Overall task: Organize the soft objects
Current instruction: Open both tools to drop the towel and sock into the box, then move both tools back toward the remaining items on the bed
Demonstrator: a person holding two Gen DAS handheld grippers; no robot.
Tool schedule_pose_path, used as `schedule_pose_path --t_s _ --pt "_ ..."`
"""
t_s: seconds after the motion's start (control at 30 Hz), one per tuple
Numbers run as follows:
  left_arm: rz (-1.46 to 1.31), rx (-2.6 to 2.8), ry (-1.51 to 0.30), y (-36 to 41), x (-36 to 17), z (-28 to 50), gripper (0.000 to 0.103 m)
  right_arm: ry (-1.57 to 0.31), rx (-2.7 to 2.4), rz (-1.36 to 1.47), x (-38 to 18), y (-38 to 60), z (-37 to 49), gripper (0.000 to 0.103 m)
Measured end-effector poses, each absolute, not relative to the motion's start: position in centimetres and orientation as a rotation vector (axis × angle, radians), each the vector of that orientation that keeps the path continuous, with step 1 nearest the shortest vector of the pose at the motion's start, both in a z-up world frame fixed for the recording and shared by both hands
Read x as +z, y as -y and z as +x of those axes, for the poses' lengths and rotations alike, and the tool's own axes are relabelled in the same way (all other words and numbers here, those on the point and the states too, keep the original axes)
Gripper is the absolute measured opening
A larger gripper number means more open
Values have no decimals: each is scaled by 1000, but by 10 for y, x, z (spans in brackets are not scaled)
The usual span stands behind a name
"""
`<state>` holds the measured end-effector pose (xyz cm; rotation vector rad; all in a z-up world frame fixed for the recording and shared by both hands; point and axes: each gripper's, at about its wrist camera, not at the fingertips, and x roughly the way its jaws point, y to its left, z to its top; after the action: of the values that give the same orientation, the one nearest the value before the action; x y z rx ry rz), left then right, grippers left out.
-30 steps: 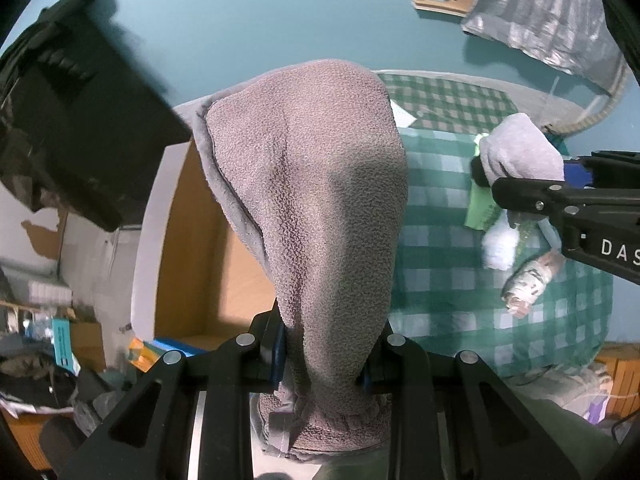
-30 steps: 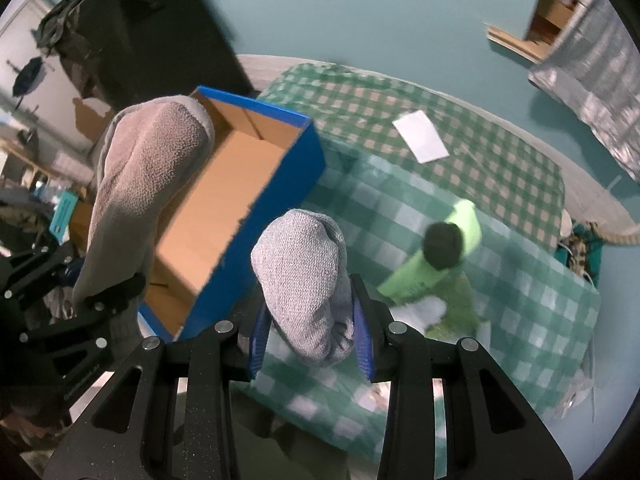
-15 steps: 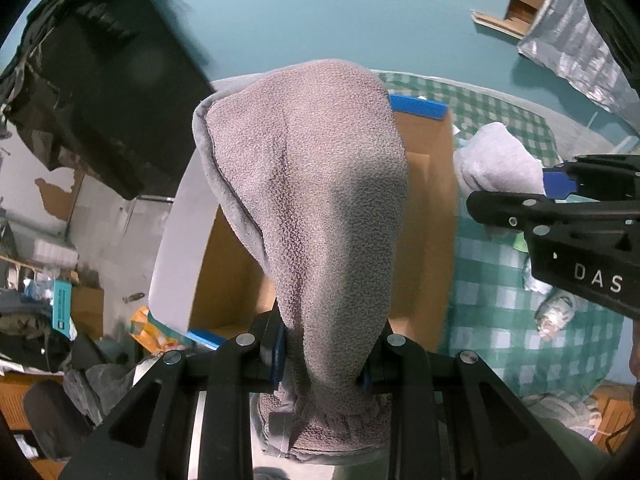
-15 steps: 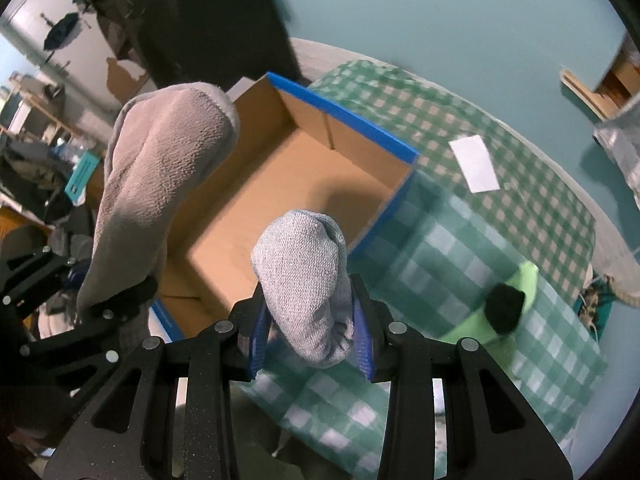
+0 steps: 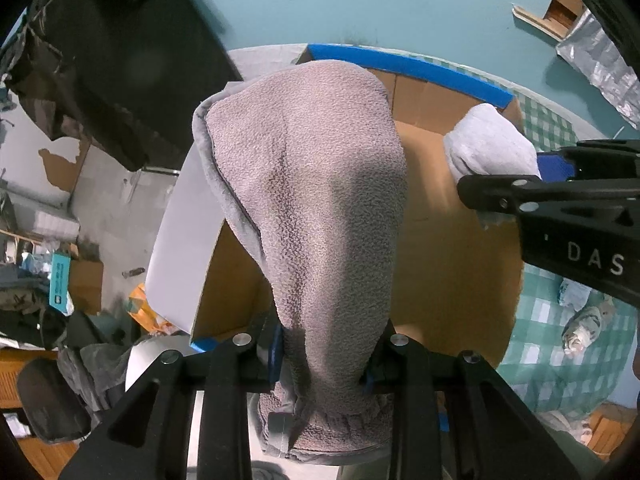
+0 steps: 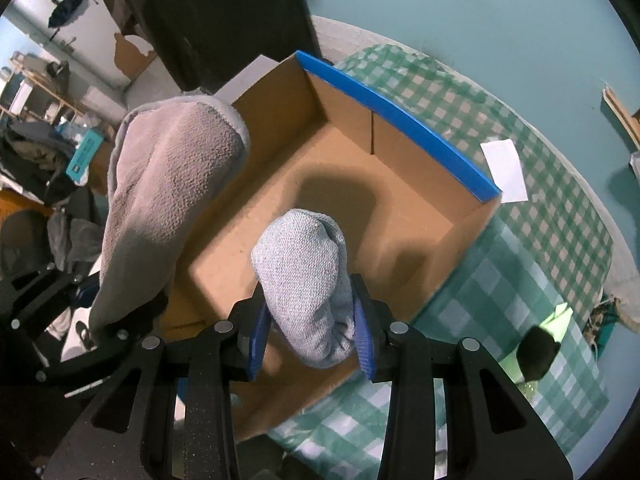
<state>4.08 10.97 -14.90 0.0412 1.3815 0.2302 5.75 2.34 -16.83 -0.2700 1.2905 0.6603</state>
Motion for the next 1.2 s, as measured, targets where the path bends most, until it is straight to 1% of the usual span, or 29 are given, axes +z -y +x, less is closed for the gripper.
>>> schedule_pose_path --t_s 0.07,0.1,0.13,0.17,0.2,0.23,0.27,0.3,0.33,0.4,0.5,1.2 --pt "48 234 -1383 -109 -149 42 39 -1294 657 -272 -171 -27 60 38" --pt "52 235 -1383 -108 -148 42 44 -1296 654 -278 -172 -28 61 38" --pt "56 235 -1382 -107 -147 43 46 -1290 649 -287 -172 -30 61 38" --pt "59 233 -1378 -105 -145 44 46 -1278 641 -293 -171 -30 61 40" --pt "60 232 -1379 -104 -144 45 50 -1274 641 -294 -170 -32 61 47" --pt "65 233 -1378 -104 -143 45 53 -1274 644 -289 -170 -32 62 52" --pt "69 230 -1374 -106 -143 44 54 -1273 646 -280 -169 -32 63 63" --pt "80 230 -1370 -104 -141 43 58 -1267 644 -272 -168 -31 64 71" --pt "85 230 -1369 -104 -141 44 59 -1256 639 -270 -166 -30 65 72" --pt "101 225 -1358 -101 -136 44 60 -1244 633 -273 -164 -30 66 73" --pt "107 221 -1347 -101 -132 43 65 -1244 630 -255 -160 -28 69 73" --pt "148 159 -1272 -71 -91 40 67 -1170 604 -168 -111 24 54 73"
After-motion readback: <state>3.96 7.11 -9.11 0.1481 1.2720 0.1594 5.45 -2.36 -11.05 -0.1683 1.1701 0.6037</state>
